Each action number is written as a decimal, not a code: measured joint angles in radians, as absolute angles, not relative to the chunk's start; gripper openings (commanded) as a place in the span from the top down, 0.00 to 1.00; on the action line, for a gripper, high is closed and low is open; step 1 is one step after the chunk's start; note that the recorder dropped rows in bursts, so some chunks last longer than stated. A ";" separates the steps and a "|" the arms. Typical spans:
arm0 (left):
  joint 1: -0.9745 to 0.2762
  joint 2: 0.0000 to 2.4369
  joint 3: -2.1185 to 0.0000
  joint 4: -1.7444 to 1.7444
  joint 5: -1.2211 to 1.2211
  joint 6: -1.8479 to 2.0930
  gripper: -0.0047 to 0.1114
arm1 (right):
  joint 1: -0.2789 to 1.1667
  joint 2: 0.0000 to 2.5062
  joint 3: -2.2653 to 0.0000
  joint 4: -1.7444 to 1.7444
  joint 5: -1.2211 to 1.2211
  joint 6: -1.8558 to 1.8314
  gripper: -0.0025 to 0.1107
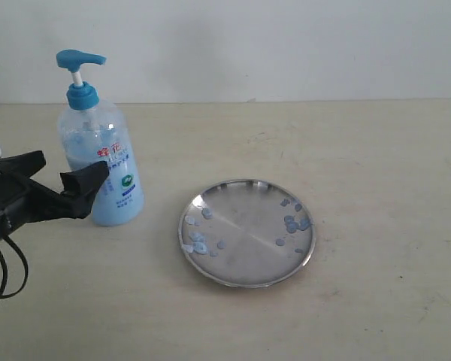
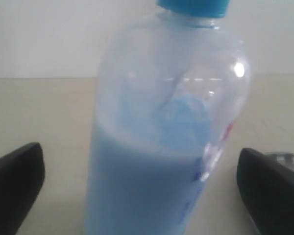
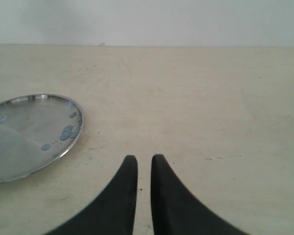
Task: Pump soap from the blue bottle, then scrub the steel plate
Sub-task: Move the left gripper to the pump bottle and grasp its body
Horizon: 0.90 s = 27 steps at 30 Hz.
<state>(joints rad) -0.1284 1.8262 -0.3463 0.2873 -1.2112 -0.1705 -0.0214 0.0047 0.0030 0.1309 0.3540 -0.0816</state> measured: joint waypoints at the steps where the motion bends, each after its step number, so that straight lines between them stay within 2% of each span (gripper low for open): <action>1: -0.128 1.826 -0.347 0.325 -1.211 -0.172 0.02 | -0.021 0.005 0.003 0.131 0.354 -0.082 0.98; 7: -0.128 1.839 -0.360 0.521 -1.211 -0.155 0.02 | -0.021 0.005 0.003 0.131 0.354 -0.082 0.98; 27: -0.130 2.102 -0.652 0.449 -1.211 -0.125 0.02 | -0.021 0.005 0.003 0.131 0.354 -0.082 0.98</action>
<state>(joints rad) -0.1299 2.1021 -0.6519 0.4493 -1.2112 -0.1253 -0.0214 0.0047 0.0030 0.1309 0.3540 -0.0816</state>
